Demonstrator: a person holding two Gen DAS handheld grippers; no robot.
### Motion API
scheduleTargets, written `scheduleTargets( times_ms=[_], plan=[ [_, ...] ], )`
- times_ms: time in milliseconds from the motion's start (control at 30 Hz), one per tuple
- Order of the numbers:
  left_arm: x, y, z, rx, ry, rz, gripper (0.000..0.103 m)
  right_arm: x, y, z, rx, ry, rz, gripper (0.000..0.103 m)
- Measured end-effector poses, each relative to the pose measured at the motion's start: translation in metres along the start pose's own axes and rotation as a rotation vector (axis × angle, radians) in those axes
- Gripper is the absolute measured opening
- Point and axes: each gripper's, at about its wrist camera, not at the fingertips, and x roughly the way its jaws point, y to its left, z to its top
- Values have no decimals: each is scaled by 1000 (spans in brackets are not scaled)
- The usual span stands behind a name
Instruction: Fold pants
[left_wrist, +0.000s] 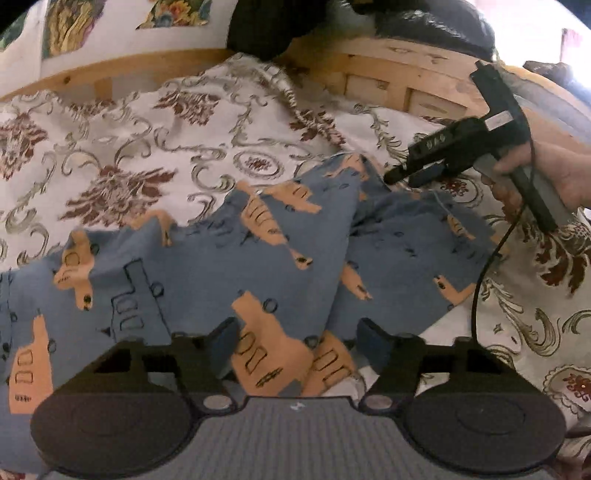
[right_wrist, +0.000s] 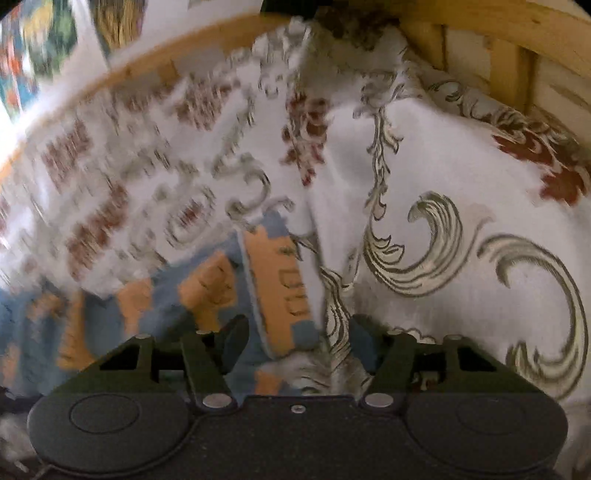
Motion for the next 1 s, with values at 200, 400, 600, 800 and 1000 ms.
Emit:
scheduleTargets(
  times_ms=[200, 400, 600, 800, 1000],
  plan=[
    [-4, 13, 1, -94, -6, 11, 33, 11, 2, -1, 22, 29, 69, 46],
    [-7, 17, 1, -113, -6, 21, 19, 8, -2, -1, 95, 18, 74, 20],
    [-11, 22, 8, -125, -22, 15, 17, -23, 8, 10, 42, -75, 88, 11],
    [-30, 28, 15, -89, -60, -63, 15, -107, 8, 0, 70, -172, 101, 8],
    [-30, 28, 11, -43, -27, -142, 15, -134, 13, -76, 13, -103, -71, 8]
  ],
)
